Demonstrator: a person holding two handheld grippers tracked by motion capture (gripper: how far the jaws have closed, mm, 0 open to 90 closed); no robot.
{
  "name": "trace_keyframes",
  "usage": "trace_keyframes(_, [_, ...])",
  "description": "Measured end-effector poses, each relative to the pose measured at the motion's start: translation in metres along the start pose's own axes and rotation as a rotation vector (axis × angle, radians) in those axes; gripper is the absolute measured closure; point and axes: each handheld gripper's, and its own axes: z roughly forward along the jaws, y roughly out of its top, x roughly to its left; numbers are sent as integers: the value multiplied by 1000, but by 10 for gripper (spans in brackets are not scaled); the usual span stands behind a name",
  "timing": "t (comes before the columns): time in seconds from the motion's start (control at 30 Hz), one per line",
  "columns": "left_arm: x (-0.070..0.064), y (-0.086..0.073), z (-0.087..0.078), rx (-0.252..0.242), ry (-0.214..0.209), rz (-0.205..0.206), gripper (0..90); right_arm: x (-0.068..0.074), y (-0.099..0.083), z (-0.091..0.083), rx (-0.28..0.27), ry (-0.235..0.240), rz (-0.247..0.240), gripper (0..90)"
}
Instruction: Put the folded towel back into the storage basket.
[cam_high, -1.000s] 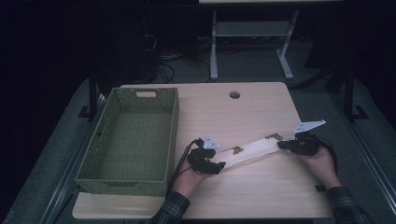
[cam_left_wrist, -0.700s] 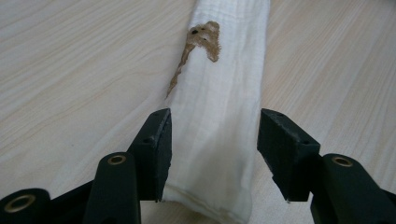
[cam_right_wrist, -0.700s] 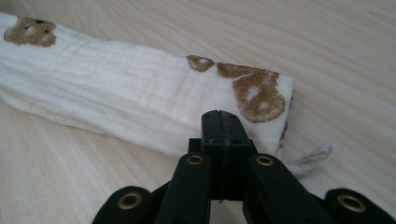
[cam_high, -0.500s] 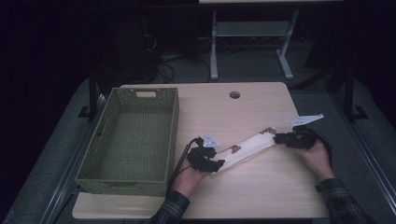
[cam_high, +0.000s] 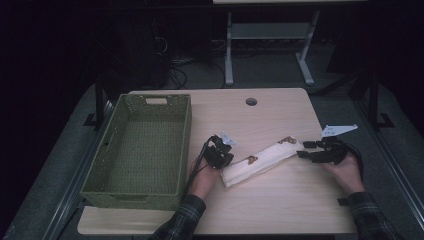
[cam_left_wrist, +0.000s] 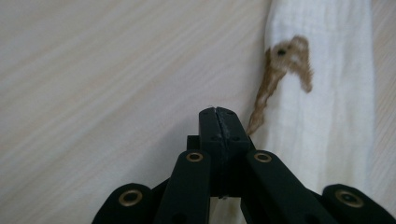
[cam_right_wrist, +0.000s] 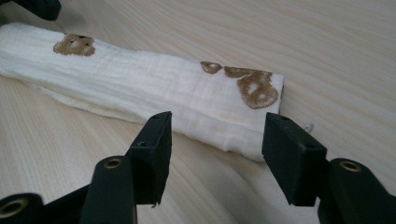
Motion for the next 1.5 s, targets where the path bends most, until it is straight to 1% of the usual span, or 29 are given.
trace_keyframes(0.1, [0,-2,2,25,-41,3,895,1,1,1,-5,-6,-8,393])
trace_keyframes(0.17, [-2,-2,1,38,-57,13,895,2,1,1,-9,-11,-8,382])
trace_keyframes(0.2, [-3,-3,1,30,-70,3,895,2,1,1,-8,-12,-8,376])
trace_keyframes(0.23, [-4,-3,1,39,-83,5,895,2,1,1,-9,-15,-9,371])
trace_keyframes(0.27, [-5,-4,2,36,-91,3,895,2,1,1,-11,-17,-9,368])
trace_keyframes(0.3, [-5,-5,1,49,-102,10,895,2,2,1,-11,-17,-6,367])
trace_keyframes(0.37, [-7,-6,0,52,-130,16,895,3,2,0,-14,-16,-6,364])
trace_keyframes(0.47, [-12,-8,-3,63,-162,26,895,3,3,0,-20,-16,-9,361])
trace_keyframes(0.53, [-16,-10,-5,74,-185,47,895,4,3,1,-16,-16,-15,359])
trace_keyframes(0.6, [-22,-13,-6,75,-212,42,895,5,3,2,-10,-15,-9,358])
trace_keyframes(0.67, [-27,-14,-7,79,-241,54,895,5,3,3,-9,-13,-15,357])
trace_keyframes(0.7, [-31,-15,-7,80,-254,61,895,5,3,3,-10,-11,-17,357])
trace_keyframes(0.9, [-53,-13,-7,108,-323,147,895,7,4,6,-2,-4,-23,357])
trace_keyframes(1.0, [-65,-11,-4,108,-352,183,895,7,5,7,4,-2,-25,357])
trace_keyframes(1.03, [-69,-10,-3,105,-362,203,895,8,5,7,6,-1,-24,357])
trace_keyframes(1.1, [-76,-9,0,98,-380,215,894,8,5,8,7,1,-26,358])
trace_keyframes(1.17, [-82,-7,1,98,-396,244,895,8,5,8,8,1,-27,358])
trace_keyframes(1.23, [-89,-6,4,83,-407,250,894,8,5,9,9,1,-28,359])
trace_keyframes(1.3, [-94,-5,6,80,-423,273,894,9,5,9,10,3,-27,359])
trace_keyframes(1.33, [-97,-4,8,72,-431,269,894,9,5,9,5,5,-29,358])
trace_keyframes(1.37, [-99,-3,9,70,-439,285,894,9,5,9,8,4,-29,359])
trace_keyframes(1.43, [-106,-2,11,57,-452,297,894,9,6,10,6,7,-37,359])
trace_keyframes(1.5, [-113,-1,13,50,-465,314,894,10,6,10,6,10,-34,358])
